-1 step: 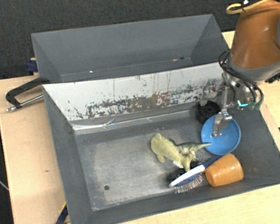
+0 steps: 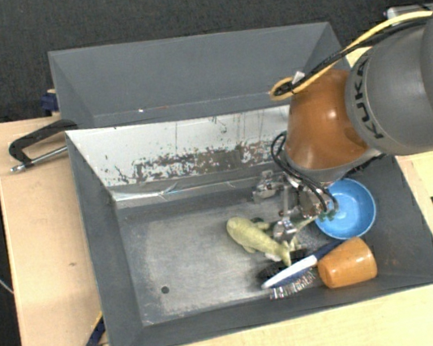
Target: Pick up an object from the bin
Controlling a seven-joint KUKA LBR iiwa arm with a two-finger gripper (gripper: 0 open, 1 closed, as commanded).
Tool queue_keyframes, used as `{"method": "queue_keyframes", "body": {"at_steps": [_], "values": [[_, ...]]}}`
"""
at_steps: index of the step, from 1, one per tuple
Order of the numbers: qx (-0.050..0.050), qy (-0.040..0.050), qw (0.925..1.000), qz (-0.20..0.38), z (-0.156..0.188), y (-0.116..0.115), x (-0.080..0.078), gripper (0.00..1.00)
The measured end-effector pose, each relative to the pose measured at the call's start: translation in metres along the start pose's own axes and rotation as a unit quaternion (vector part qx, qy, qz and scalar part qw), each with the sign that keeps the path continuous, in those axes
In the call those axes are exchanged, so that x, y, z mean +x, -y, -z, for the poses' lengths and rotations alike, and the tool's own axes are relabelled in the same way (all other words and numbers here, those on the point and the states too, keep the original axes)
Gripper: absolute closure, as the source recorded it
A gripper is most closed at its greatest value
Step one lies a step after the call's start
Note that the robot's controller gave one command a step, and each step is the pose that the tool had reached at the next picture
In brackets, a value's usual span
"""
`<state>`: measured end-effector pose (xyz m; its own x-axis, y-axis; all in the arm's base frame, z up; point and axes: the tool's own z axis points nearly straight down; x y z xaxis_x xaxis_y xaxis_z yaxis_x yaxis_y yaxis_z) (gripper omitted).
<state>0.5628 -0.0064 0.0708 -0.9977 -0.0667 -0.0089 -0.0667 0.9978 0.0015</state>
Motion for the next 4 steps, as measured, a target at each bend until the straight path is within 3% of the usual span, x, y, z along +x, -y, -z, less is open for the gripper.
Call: {"method": "queue_keyframes", "body": {"at_steps": [1,2,3,4], "values": [[-0.001,-0.0017,0.9966,-0.082,0.031,-0.045,0.013,0.0],[0.001,-0.0022,0.9886,-0.151,0.03,0.004,0.015,0.0],[0.0,-0.0023,0.9645,-0.264,0.002,-0.009,0.0,0.0],[0.0,-0.0021,0.9641,-0.265,0.002,0.02,0.014,0.0]]}}
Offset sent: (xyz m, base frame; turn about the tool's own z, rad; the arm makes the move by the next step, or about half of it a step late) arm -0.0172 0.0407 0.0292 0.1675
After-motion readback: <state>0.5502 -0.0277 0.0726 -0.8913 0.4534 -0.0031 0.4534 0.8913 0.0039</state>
